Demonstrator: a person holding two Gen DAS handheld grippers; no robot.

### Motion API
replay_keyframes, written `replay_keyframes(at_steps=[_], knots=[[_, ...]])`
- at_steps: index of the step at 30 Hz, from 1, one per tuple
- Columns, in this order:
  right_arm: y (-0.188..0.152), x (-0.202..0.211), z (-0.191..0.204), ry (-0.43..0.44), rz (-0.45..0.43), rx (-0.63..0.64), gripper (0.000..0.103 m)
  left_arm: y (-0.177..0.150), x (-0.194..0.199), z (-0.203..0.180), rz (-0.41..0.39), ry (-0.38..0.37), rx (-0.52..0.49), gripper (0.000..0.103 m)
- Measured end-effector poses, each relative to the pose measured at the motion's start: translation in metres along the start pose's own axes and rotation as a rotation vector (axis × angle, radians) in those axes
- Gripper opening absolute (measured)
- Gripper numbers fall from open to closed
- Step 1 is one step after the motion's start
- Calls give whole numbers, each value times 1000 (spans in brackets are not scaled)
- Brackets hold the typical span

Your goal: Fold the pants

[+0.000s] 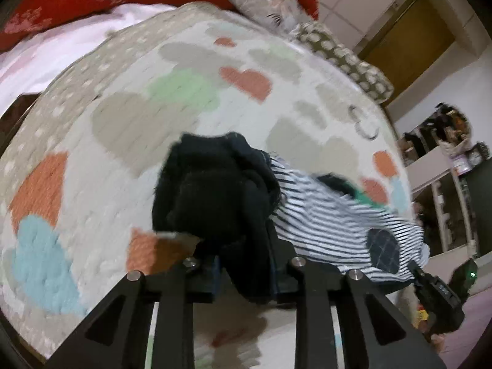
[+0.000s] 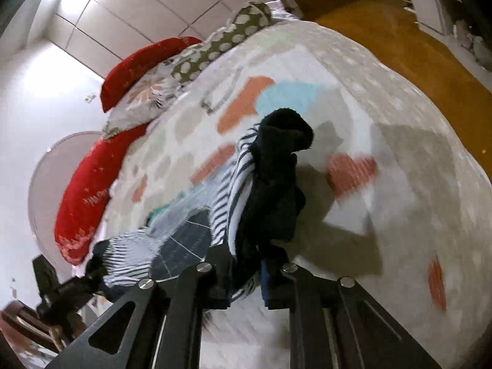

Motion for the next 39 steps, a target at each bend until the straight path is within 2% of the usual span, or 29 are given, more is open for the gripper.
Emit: replay_keyframes(at_steps=[1,4,7,9,10,11,13,14,15,16,17,19,20,22,25,27,31,32,35,36,39], knots=[[-6,1,-6,-15,2,-7,24,-5,1,7,1,25,7,25],[-18,5,-24,-48,-7,-35,41,-12,10,19,-8,-12,56,34],[-17,26,-29,-76,-62,-28,51,-10,38,25,-84,-21,79,45],[-16,52,-19,-101,-159,40,51,-7,54,25,-123,-33,79,46],[-17,65,-13,-129,-214,73,54,-6,60,24,-136,-36,75,49],[-18,83,-5,-190,-306,124,60,-6,66,22,-151,-39,67,53],[-21,107,4,-273,-447,175,97,-7,72,15,-165,-48,44,61],[-23,115,8,-278,-512,186,101,-9,71,11,-157,-59,33,63],[-22,115,10,-250,-522,194,102,-13,68,5,-137,-71,24,63],[-22,109,11,-223,-479,194,102,-16,64,2,-118,-77,16,63],[-22,96,11,-183,-375,180,98,-21,59,-1,-96,-88,13,63],[-29,78,14,-39,-216,141,55,-31,46,-8,-43,-114,17,63],[-32,67,17,51,-130,103,50,-35,41,-11,-24,-126,20,63],[-37,56,19,137,-52,61,40,-42,33,-16,2,-140,28,63],[-42,46,26,214,21,51,40,-52,20,-24,51,-162,31,63],[-45,39,33,231,55,52,40,-56,13,-27,75,-159,31,63],[-49,16,41,161,107,64,40,-51,-4,-32,103,-127,24,63],[-50,11,41,119,115,76,40,-49,-6,-33,101,-123,22,63],[-55,5,43,-89,72,179,40,-46,-13,-34,105,-109,16,63],[-55,3,45,-122,65,200,40,-46,-16,-34,109,-103,15,63],[-57,-4,47,-184,51,247,40,-46,-22,-31,125,-77,7,54]])
Point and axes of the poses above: each gripper's, at about its wrist camera, not at the fingertips, and x roughly against the way its jaws point, z to its left, y to its top, the point moved 7 cm from there along -x, roughly the way its jaws point, and after that the axes turned 8 degrees about -y, right-handed, at the moved point
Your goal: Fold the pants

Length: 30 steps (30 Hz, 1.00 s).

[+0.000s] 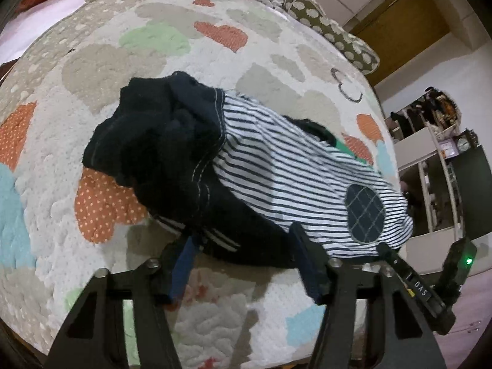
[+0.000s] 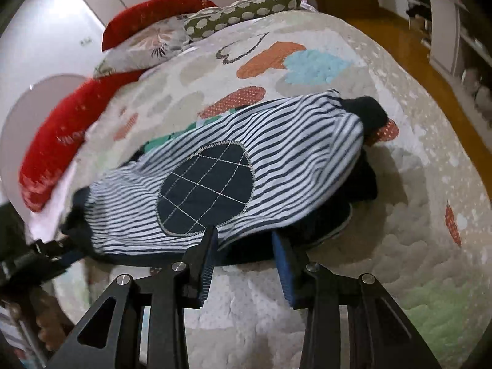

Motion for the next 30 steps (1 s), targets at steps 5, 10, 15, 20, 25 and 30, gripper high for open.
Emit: replay_keyframes(at_steps=[5,10,15,20,25,30], knots=[[7,-11,12,-44,-13,53,40,2,-3,3,6,12,13,53],[11,-15,13,-26,-7,43,40,10,-4,3,1,23,17,37],[17,-19,2,128,28,-71,9,13,5,7,-8,11,43,10],[22,-3,-3,236,-1,-132,5,16,15,2,-12,-31,66,10],[34,16,9,249,-44,-96,5,22,23,-5,2,-52,67,10],[46,26,17,283,-51,-87,5,22,26,-4,4,-80,78,12]])
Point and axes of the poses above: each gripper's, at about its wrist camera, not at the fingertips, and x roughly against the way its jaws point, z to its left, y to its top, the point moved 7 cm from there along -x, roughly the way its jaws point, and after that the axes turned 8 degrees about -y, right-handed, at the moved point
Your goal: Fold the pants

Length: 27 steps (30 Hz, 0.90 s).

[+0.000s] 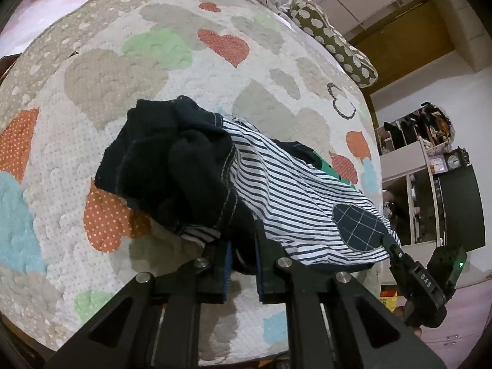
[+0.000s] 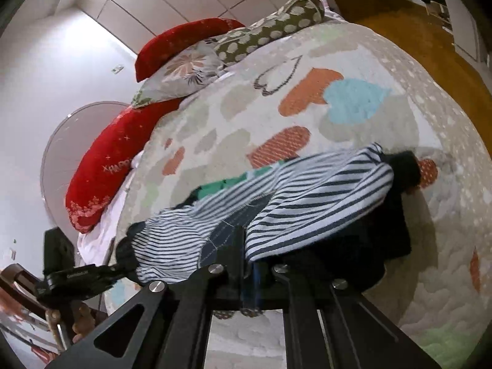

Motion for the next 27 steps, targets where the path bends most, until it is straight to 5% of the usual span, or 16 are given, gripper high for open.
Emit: replay_keyframes(at_steps=[4,11,20,27], knots=[[4,4,3,29,2,-13,5,-10,15,-17,-64,-88,-26,54],[9,2,-1,27,5,-30,5,-33,28,-65,-112,-247,-123,78],[18,6,1,40,-11,-43,5,-65,-3,-89,-14,-354,-97,82],[20,13,1,50,-21,-53,5,-68,-44,-92,76,-351,-66,82]])
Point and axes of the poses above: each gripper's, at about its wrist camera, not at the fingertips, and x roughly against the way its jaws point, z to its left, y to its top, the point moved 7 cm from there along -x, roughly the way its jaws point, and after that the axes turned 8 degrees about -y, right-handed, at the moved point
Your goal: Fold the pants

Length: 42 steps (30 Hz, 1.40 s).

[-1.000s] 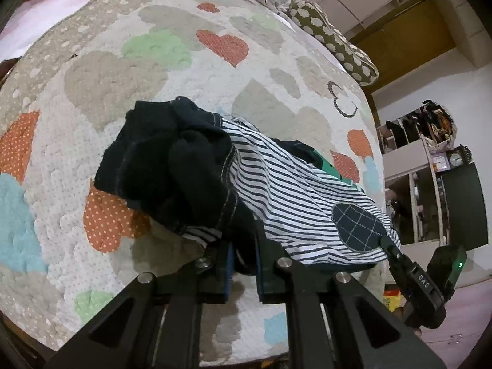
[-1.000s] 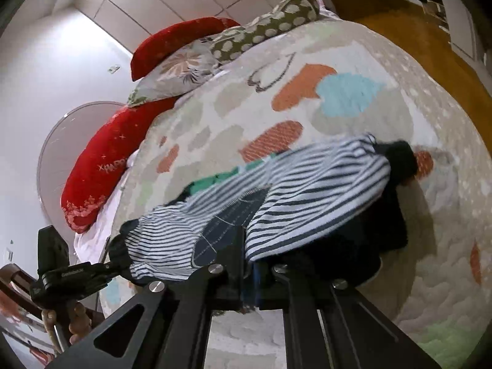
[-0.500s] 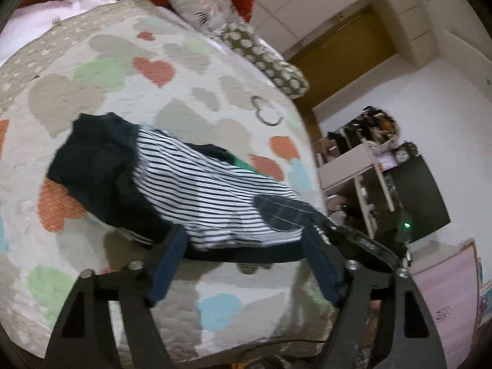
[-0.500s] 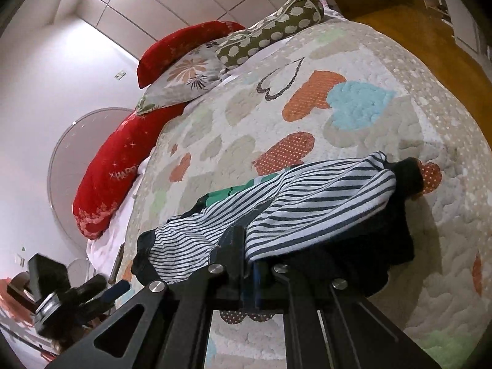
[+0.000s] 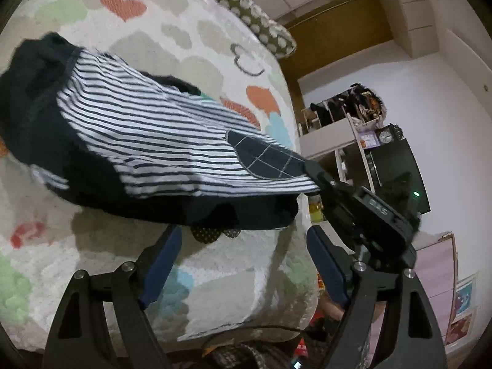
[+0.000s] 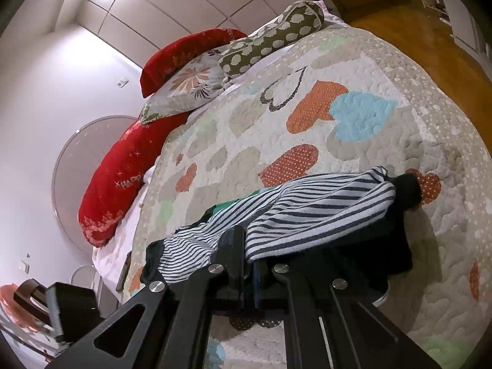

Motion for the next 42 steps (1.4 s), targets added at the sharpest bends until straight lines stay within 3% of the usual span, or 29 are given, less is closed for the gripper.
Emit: replay_keyframes(at_steps=[3,8,9,11,13,19,24,28,30,33,39,42], knots=[[-1,2,1,4,-1,2,5,17,-3,10,-30,31,11,82],[-4,8,1,-3,-2,9,5,45,19,50,-110,68,143,82],[-4,9,2,-6,-4,12,5,50,25,56,-122,92,152,78],[-3,10,3,-9,-6,21,5,58,34,60,-133,132,141,49],[0,7,5,-12,-4,32,5,70,42,59,-145,197,101,34],[27,-10,20,-61,-5,102,5,127,45,43,-188,256,25,34],[73,-43,37,-157,-27,210,5,191,17,43,-190,373,-68,35],[112,-86,39,-235,-37,254,7,235,-14,68,-134,415,-17,49],[129,-115,27,-253,-4,202,16,246,-18,79,-125,395,33,52],[151,-141,7,-269,18,135,43,259,-14,87,-125,313,102,58],[182,-126,-23,-328,-55,86,50,266,25,72,-188,230,89,69],[178,-101,-36,-315,-67,68,51,249,52,68,-209,256,58,74]])
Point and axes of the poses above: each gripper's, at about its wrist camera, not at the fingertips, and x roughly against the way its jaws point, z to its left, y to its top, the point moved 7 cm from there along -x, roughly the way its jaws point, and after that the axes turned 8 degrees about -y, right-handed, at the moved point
